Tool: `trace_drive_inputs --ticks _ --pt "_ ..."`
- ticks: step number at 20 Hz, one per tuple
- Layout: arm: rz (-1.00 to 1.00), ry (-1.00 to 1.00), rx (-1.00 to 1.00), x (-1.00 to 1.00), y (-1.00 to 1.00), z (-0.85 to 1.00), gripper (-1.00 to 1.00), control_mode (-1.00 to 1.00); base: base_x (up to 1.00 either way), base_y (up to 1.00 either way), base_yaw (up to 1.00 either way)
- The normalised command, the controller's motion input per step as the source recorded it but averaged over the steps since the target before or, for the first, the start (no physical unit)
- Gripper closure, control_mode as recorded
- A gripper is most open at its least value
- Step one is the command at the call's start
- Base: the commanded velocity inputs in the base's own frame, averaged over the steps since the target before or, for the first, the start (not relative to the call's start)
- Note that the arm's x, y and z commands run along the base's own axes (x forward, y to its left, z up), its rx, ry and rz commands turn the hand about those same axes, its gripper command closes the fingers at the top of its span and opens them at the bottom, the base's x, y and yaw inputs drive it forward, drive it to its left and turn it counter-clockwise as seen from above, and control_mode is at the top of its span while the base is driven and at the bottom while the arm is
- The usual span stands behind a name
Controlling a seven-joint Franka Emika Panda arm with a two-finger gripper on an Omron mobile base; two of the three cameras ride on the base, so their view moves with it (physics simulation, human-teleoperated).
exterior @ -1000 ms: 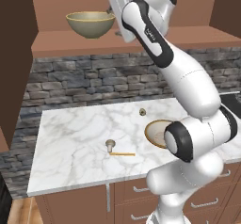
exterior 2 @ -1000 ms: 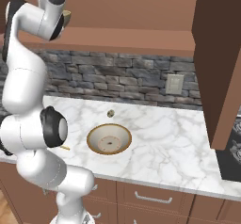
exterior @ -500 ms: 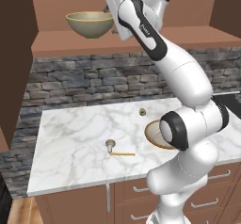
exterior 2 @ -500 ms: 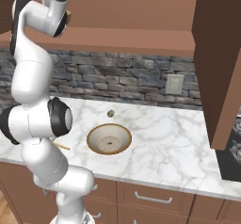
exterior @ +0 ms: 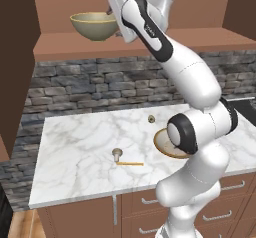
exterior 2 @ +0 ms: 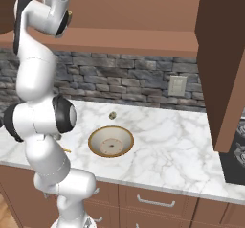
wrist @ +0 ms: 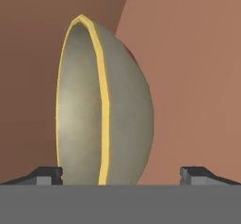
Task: Pick both bowls and place them on the counter. Then place the mushroom in one bowl and place the cream cheese stick in the other bowl.
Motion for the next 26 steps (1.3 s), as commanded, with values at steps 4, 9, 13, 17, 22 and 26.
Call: trace_drive_inputs --ticks 4,9,13,17,22,26 --pt "0.0 0.03 0.0 0.13 0.14 -0.06 -1.0 -1.0 0.0 0.0 0.0" --pt "0.0 0.04 0.0 0.14 0.18 -0.1 -1.0 -1.0 0.0 0.0 0.0" --pt "0.0 0.07 0.0 0.13 0.27 -0.15 1.0 -1.0 0.0 0.0 0.0" --pt "0.0 0.05 0.0 0.08 0.16 -0.09 1.0 -1.0 0.0 0.0 0.0" --pt "0.0 0.0 0.0 -0.11 0.01 -0.04 1.0 -1.0 0.0 0.0 0.0" --pt "0.0 -0.1 0.0 -0.67 0.0 -0.08 1.0 -1.0 0.0 0.0 0.0"
